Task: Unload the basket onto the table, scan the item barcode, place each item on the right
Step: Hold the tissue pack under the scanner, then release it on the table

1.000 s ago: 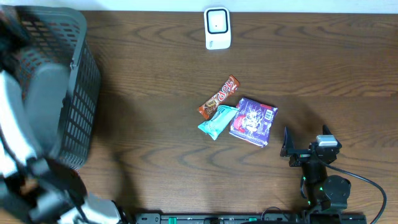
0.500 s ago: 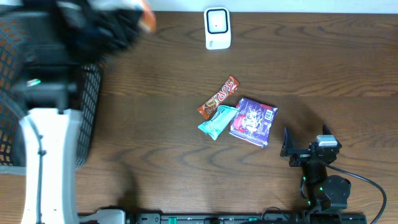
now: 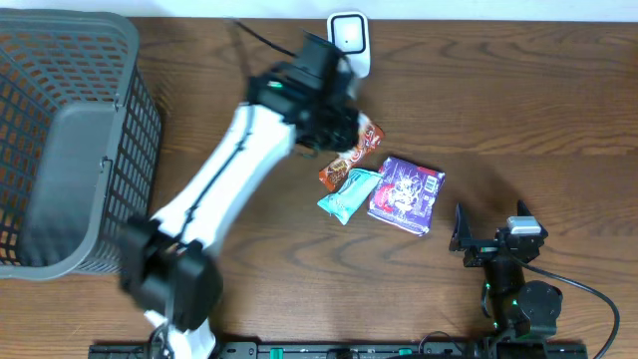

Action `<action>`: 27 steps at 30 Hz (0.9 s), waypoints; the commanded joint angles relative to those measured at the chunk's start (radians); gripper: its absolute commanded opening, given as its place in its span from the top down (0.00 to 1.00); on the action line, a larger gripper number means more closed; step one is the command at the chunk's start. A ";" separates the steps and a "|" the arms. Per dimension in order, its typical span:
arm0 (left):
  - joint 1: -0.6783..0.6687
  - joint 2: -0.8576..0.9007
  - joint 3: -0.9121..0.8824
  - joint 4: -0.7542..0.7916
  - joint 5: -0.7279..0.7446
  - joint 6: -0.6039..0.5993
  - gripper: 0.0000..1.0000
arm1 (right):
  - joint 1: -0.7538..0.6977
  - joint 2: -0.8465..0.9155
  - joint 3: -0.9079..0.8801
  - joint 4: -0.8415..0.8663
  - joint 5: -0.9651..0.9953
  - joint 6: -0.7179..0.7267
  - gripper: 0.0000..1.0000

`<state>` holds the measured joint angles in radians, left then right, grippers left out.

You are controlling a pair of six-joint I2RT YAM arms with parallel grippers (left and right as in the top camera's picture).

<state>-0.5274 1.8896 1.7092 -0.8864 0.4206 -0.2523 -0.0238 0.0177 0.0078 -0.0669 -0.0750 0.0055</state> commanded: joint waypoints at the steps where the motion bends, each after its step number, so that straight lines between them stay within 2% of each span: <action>1: -0.047 0.099 -0.004 0.008 -0.105 0.023 0.92 | -0.014 -0.003 -0.002 -0.002 -0.003 -0.014 0.01; 5: -0.074 0.198 -0.004 0.028 -0.327 0.023 0.92 | -0.014 -0.003 -0.002 -0.002 -0.002 -0.014 0.01; 7: -0.074 0.213 -0.004 0.032 -0.381 0.023 0.89 | -0.014 -0.003 -0.002 -0.002 -0.002 -0.014 0.01; 8: -0.074 0.215 -0.004 0.034 -0.386 0.023 0.79 | -0.014 -0.003 -0.002 -0.002 -0.003 -0.014 0.01; 9: -0.074 0.214 -0.004 0.036 -0.384 0.023 0.73 | -0.014 -0.003 -0.002 -0.002 -0.002 -0.014 0.01; 11: -0.074 0.210 -0.003 0.036 -0.384 0.023 0.67 | -0.014 -0.003 -0.002 -0.002 -0.002 -0.014 0.01; 17: -0.071 0.144 0.024 0.001 -0.376 -0.001 0.60 | -0.014 -0.003 -0.002 -0.002 -0.003 -0.014 0.01; 19: -0.065 0.089 0.039 -0.007 -0.377 -0.004 0.43 | -0.014 -0.003 -0.002 -0.002 -0.002 -0.014 0.01; 21: -0.054 0.019 0.042 -0.006 -0.378 -0.004 0.17 | -0.014 -0.003 -0.002 -0.002 -0.003 -0.014 0.01; 25: -0.003 -0.148 0.042 -0.038 -0.381 -0.003 0.14 | -0.014 -0.003 -0.002 -0.002 -0.002 -0.014 0.01; 26: 0.015 -0.187 0.042 -0.057 -0.381 -0.003 0.07 | -0.014 -0.003 -0.002 -0.002 -0.002 -0.014 0.01; 27: 0.045 -0.242 0.042 -0.101 -0.388 -0.003 0.05 | -0.014 -0.003 -0.002 -0.002 -0.003 -0.014 0.01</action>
<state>-0.5480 1.7931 1.7172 -0.9249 0.0601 -0.2523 -0.0238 0.0177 0.0082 -0.0669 -0.0750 0.0055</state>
